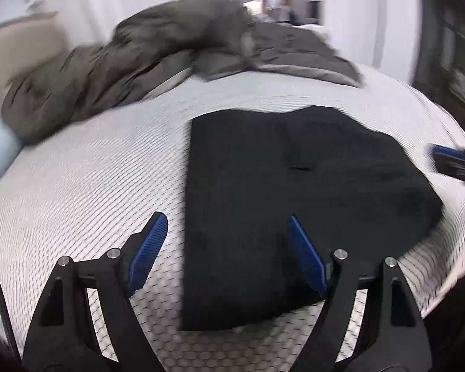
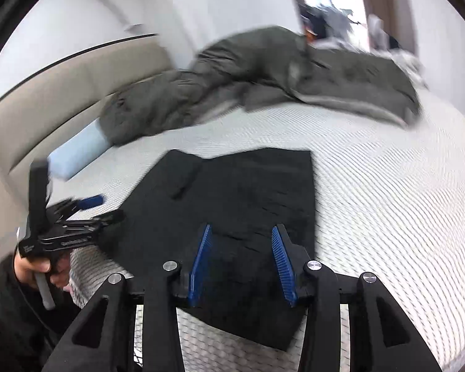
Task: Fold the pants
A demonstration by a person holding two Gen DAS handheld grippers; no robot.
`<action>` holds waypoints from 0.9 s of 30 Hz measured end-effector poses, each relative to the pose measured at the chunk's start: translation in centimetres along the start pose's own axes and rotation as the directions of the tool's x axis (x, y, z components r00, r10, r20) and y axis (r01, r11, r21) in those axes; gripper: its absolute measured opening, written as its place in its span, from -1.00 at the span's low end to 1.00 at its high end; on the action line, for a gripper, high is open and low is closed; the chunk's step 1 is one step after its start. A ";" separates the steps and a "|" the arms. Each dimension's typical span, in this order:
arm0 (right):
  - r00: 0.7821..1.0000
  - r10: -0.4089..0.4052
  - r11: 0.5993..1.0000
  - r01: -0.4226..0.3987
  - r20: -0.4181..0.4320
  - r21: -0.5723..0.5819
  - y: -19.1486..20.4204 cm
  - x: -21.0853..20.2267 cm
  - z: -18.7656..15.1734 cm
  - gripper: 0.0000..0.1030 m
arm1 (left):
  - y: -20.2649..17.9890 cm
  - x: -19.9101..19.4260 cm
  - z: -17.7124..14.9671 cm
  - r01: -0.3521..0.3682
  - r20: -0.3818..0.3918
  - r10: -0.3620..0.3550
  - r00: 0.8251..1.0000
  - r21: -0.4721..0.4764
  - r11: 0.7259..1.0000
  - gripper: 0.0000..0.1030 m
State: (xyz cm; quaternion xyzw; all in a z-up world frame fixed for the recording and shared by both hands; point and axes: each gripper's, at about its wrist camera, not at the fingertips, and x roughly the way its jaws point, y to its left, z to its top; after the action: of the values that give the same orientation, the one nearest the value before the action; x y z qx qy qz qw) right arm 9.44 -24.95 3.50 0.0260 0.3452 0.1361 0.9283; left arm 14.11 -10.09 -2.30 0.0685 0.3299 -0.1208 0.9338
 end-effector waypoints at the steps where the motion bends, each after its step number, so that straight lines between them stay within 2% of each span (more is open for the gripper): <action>1: 1.000 0.012 0.999 -0.013 -0.020 -0.030 1.1 1.0 -0.1 -0.20 | -0.9 -0.1 -0.1 0.015 0.012 -0.015 1.000 0.049 0.999 0.51; 3: 0.997 0.020 0.997 -0.025 -0.070 -0.075 3.1 3.6 -0.6 -0.20 | -2.8 0.1 -0.6 0.047 0.011 -0.049 0.999 0.151 0.987 0.51; 5: 0.993 0.004 0.990 -0.021 -0.120 -0.142 4.7 6.0 -1.3 -0.20 | -4.4 0.8 -1.3 0.103 -0.034 -0.098 0.995 0.215 0.971 0.51; 6: 0.990 -0.014 0.984 -0.012 -0.137 -0.180 5.1 6.9 -1.7 -0.20 | -5.1 1.7 -1.8 0.121 -0.081 -0.104 0.991 0.249 0.961 0.51; 8: 0.979 -0.080 0.969 0.033 -0.186 -0.244 5.2 8.9 -2.3 -0.20 | -5.1 2.9 -2.5 0.101 -0.120 -0.070 0.990 0.279 0.955 0.56; 11: 0.969 -0.108 0.968 0.052 -0.222 -0.246 3.2 8.5 -3.3 -0.21 | -3.9 2.6 -2.5 0.108 -0.132 -0.078 0.988 0.241 0.965 0.62; 15: 0.973 -0.041 0.979 -0.006 -0.229 -0.202 1.2 5.7 -3.7 -0.21 | -2.7 2.5 -2.7 0.106 -0.139 -0.079 0.987 0.198 0.975 0.63; 18: 0.980 -0.032 0.981 -0.007 -0.196 -0.195 0.6 4.4 -3.6 -0.18 | -2.6 1.6 -2.4 0.086 -0.109 -0.067 0.992 0.181 0.980 0.63; 20: 0.989 -0.032 0.983 0.005 -0.146 -0.185 0.2 3.5 -3.1 -0.16 | -2.8 0.4 -1.4 0.112 -0.056 -0.104 0.993 0.162 0.980 0.63; 22: 0.995 -0.006 0.984 -0.012 -0.102 -0.176 0.7 4.0 -2.0 -0.15 | -3.5 0.3 -0.3 0.164 -0.023 -0.163 0.986 0.170 0.972 0.63; 23: 0.996 0.006 0.984 -0.022 -0.091 -0.177 1.2 4.2 -1.7 -0.15 | -3.9 0.8 0.1 0.192 -0.034 -0.189 0.981 0.176 0.965 0.63; 25: 0.995 0.020 0.982 -0.038 -0.096 -0.183 2.2 5.8 -1.0 -0.15 | -4.3 2.5 0.4 0.204 -0.093 -0.190 0.977 0.171 0.964 0.62; 27: 0.984 -0.028 0.980 -0.007 -0.176 -0.199 2.8 8.5 -1.2 -0.16 | -3.4 4.7 0.1 0.171 -0.154 -0.149 0.977 0.142 0.975 0.58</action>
State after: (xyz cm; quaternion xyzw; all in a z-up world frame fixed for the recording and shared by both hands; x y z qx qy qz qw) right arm 14.16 -20.02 -2.36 -0.0809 0.4114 0.1669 0.8924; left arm 16.79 -14.24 -5.30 0.1222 0.3897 -0.2159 0.8869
